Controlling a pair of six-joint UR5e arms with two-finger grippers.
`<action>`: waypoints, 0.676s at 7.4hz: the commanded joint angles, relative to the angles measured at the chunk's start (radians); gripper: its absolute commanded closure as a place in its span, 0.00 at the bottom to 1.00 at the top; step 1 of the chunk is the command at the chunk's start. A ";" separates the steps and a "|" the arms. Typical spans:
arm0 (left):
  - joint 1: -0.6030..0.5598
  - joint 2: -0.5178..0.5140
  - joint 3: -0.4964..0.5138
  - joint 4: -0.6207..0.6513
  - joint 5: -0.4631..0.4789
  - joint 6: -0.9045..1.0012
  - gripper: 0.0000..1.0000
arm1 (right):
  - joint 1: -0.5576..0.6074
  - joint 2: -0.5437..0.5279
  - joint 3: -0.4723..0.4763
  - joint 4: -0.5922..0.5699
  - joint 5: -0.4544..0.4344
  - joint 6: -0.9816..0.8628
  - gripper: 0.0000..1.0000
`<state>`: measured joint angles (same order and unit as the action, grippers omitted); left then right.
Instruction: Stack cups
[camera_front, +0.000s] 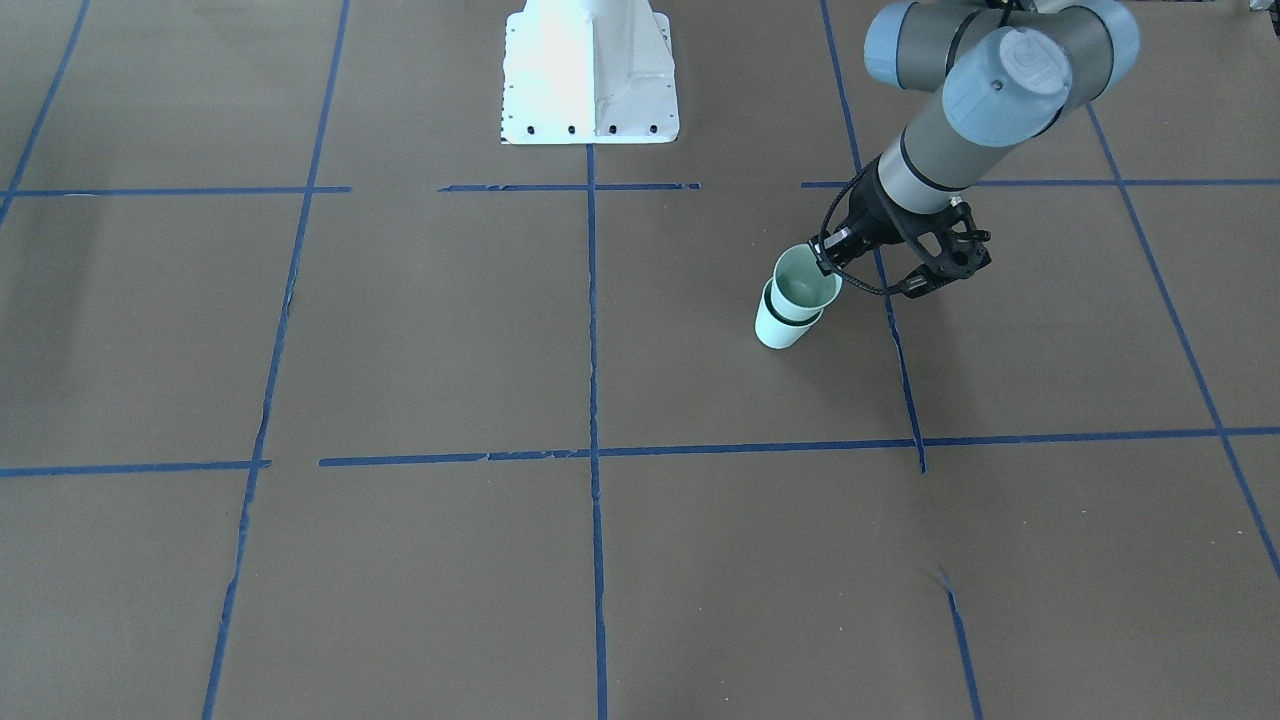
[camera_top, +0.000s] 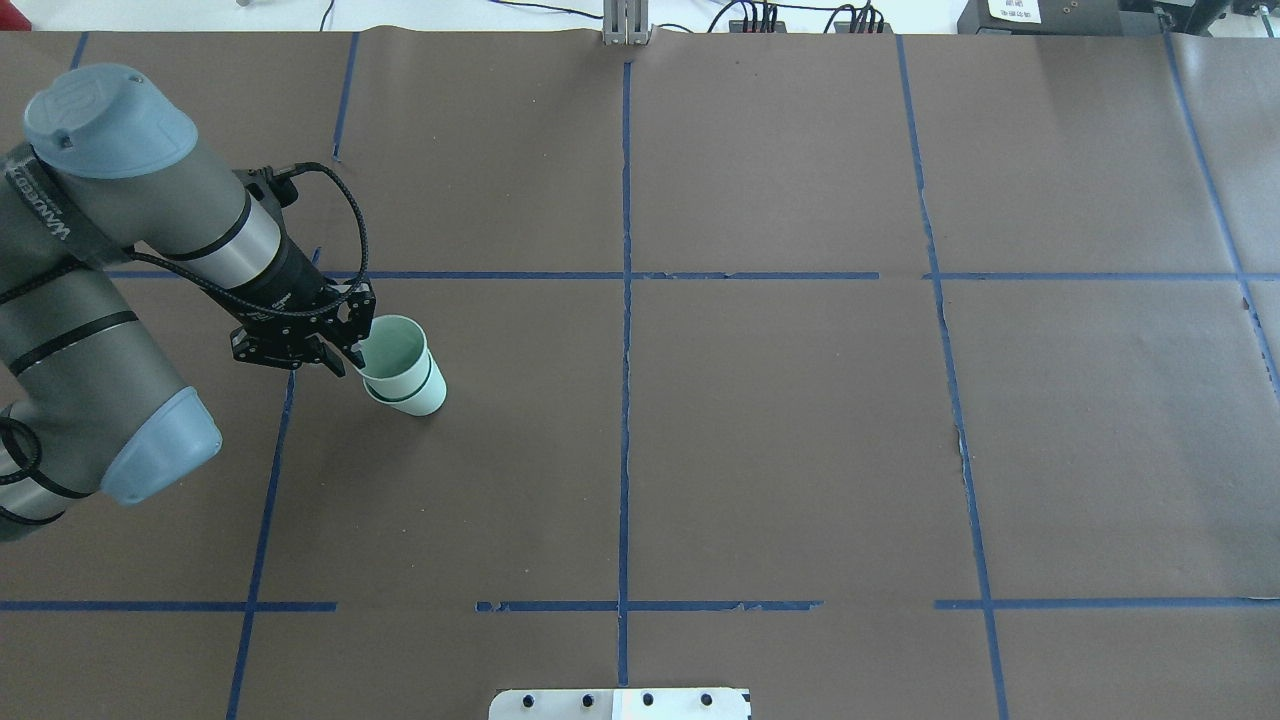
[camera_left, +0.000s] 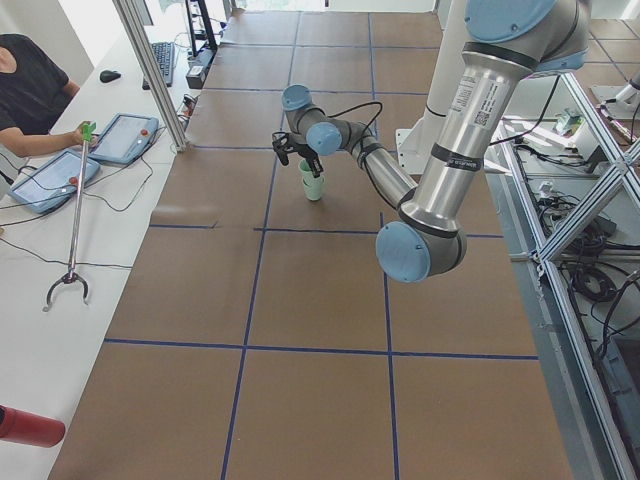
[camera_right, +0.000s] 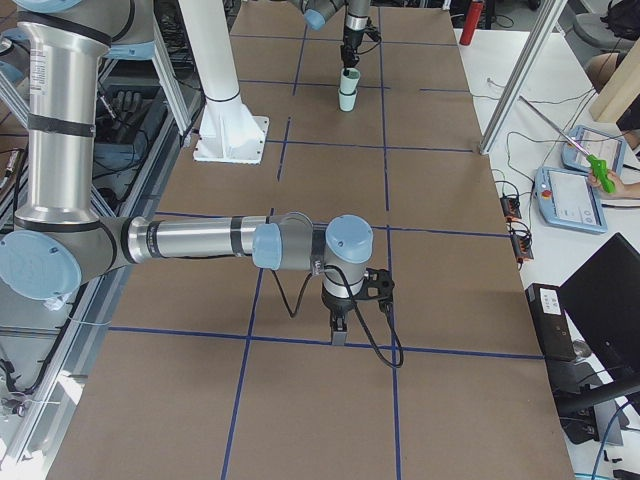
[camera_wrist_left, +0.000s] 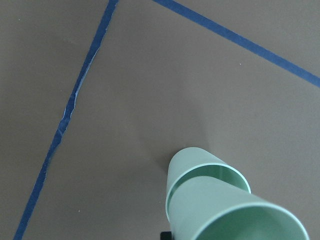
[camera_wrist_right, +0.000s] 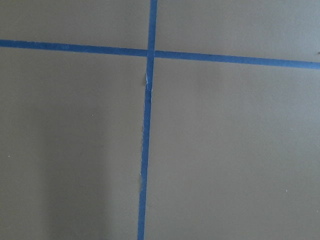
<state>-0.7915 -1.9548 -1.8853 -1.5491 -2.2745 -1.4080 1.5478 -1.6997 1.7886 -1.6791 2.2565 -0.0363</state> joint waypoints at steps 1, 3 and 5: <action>0.000 -0.001 -0.011 0.000 0.001 0.003 0.00 | 0.000 0.000 0.000 -0.001 0.000 -0.001 0.00; -0.009 0.002 -0.020 0.001 0.001 0.007 0.00 | 0.000 0.000 0.000 0.001 0.000 -0.001 0.00; -0.098 0.014 -0.026 0.010 0.003 0.218 0.00 | 0.000 0.000 0.002 0.001 0.000 -0.001 0.00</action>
<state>-0.8328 -1.9468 -1.9119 -1.5452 -2.2724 -1.3268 1.5478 -1.6997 1.7891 -1.6784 2.2565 -0.0368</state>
